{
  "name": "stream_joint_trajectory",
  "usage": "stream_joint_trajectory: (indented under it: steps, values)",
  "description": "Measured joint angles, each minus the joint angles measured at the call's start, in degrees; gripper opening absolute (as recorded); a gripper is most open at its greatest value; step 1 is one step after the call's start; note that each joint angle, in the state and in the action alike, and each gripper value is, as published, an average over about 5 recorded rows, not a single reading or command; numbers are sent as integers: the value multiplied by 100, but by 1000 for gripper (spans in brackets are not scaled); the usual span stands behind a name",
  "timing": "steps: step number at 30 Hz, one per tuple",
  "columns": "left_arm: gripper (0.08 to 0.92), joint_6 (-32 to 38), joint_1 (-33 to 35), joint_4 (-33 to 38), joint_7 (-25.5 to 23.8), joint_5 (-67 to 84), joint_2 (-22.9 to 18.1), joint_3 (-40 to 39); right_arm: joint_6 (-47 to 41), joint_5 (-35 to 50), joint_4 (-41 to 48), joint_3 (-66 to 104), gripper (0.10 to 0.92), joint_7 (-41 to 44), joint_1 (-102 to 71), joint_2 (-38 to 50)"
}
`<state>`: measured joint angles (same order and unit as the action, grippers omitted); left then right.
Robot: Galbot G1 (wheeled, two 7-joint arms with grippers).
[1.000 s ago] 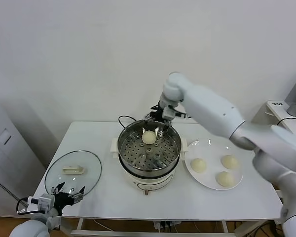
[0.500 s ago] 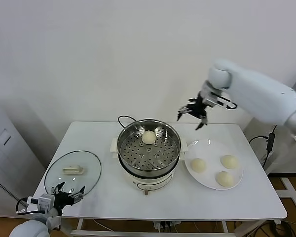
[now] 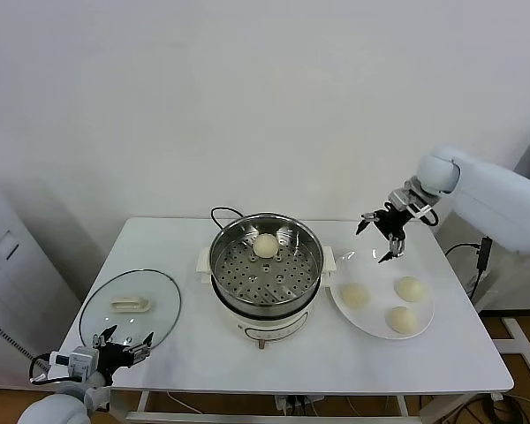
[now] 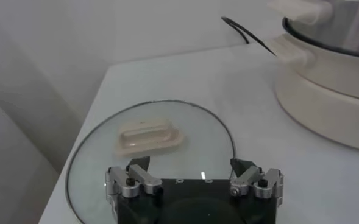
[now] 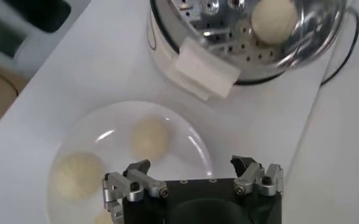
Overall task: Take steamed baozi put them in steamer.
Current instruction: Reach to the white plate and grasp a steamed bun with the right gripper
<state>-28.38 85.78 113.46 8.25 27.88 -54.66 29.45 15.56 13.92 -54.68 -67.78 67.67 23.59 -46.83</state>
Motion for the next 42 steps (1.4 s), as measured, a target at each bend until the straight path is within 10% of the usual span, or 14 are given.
stream_joint_trajectory:
  steps: [26,42]
  values:
    - [823,3,13,-39,-4,2,25,12,-591,-391,910,827,813,-218,-1439,-570]
    - [823,14,5,-67,-7,22,55,7,-653,-571,1141,1069,528,-277,-1708,-797]
